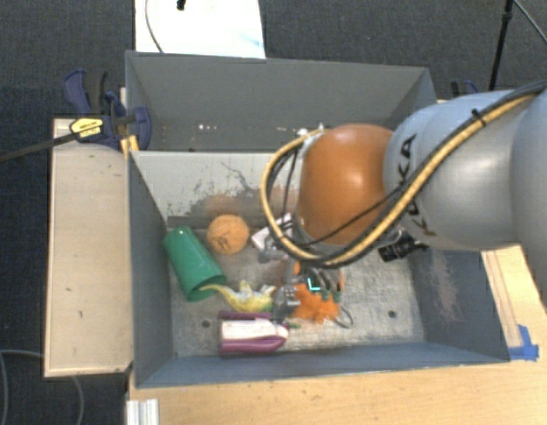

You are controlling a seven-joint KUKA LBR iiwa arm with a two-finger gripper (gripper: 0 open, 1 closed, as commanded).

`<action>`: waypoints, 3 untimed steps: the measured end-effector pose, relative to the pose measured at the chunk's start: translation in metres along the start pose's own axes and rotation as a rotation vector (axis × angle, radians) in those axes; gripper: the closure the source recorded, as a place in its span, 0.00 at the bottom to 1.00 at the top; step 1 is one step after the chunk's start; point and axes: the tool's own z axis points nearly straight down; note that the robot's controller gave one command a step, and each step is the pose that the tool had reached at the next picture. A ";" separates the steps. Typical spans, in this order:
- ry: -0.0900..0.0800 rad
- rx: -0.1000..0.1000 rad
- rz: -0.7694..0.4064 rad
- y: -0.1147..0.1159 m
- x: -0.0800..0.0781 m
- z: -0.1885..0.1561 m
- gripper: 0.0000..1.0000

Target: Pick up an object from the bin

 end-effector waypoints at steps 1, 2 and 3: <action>-0.008 -0.001 0.004 -0.001 -0.002 -0.004 0.00; -0.013 -0.003 0.007 -0.001 0.013 0.051 0.00; -0.050 0.001 -0.306 -0.036 0.004 0.074 1.00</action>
Offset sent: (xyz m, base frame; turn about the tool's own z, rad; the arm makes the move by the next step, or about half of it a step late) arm -0.0262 -0.0020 -0.0891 0.0185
